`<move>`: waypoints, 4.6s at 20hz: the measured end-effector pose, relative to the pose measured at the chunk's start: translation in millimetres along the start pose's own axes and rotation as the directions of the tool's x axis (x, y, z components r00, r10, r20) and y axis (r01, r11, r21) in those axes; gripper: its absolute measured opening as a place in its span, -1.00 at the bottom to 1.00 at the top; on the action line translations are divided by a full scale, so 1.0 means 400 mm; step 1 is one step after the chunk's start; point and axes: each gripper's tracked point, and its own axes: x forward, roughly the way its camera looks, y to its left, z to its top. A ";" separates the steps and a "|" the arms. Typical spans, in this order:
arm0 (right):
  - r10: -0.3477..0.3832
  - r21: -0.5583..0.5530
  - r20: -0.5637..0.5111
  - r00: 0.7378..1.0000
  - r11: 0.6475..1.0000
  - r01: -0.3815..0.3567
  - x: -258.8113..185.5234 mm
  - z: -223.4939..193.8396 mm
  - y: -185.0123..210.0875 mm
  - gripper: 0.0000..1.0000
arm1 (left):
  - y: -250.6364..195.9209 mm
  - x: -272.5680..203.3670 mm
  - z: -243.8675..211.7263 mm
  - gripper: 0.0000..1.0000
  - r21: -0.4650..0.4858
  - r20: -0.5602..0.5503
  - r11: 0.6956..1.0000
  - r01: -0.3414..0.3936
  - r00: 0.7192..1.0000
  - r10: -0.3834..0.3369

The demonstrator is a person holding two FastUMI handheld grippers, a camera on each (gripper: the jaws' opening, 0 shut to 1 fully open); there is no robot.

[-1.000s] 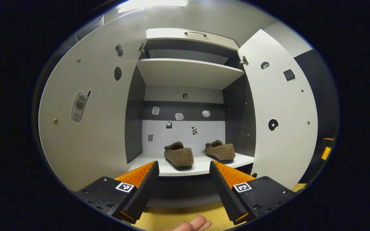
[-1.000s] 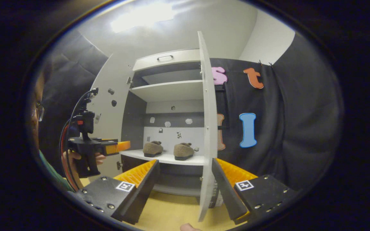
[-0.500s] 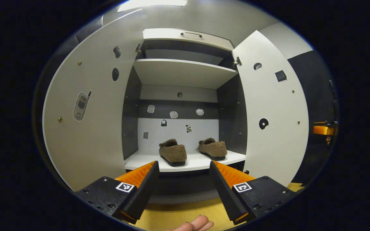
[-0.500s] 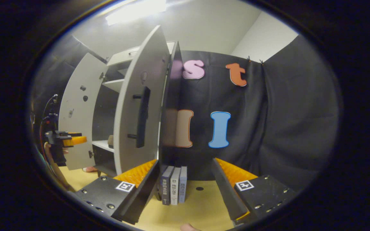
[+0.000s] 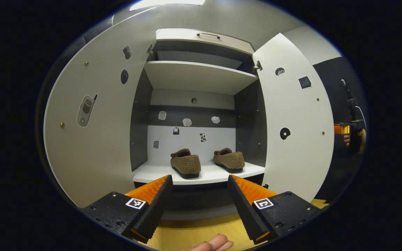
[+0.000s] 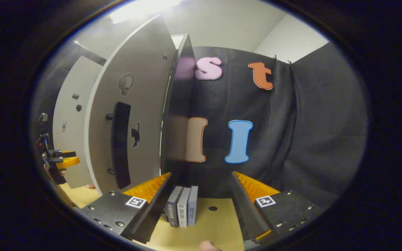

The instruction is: Grab one shoe with the right hand and put it into the shoe cabinet, grab the other shoe with the left hand and put it into the shoe cabinet; then close the right door with the right hand and the left door with the left hand.

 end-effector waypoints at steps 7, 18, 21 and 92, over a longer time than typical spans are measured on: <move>0.116 0.002 -0.008 0.993 0.993 -0.116 0.021 0.015 0.124 0.85 | -0.008 -0.048 0.038 0.93 0.005 0.037 1.000 -0.021 0.999 0.021; 0.138 0.070 0.047 0.989 0.988 -0.141 0.045 0.038 0.270 0.82 | 0.047 -0.209 -0.004 0.93 -0.045 -0.012 0.996 -0.082 0.997 0.082; 0.107 0.140 0.048 0.993 0.984 -0.113 0.046 0.030 0.281 0.82 | 0.067 -0.245 0.000 0.93 -0.054 -0.014 0.993 -0.103 0.995 0.102; 0.045 0.222 0.053 0.998 0.973 -0.056 -0.431 -0.180 0.466 0.96 | 0.482 -0.084 0.315 0.81 0.016 -0.065 0.975 -0.220 0.973 0.220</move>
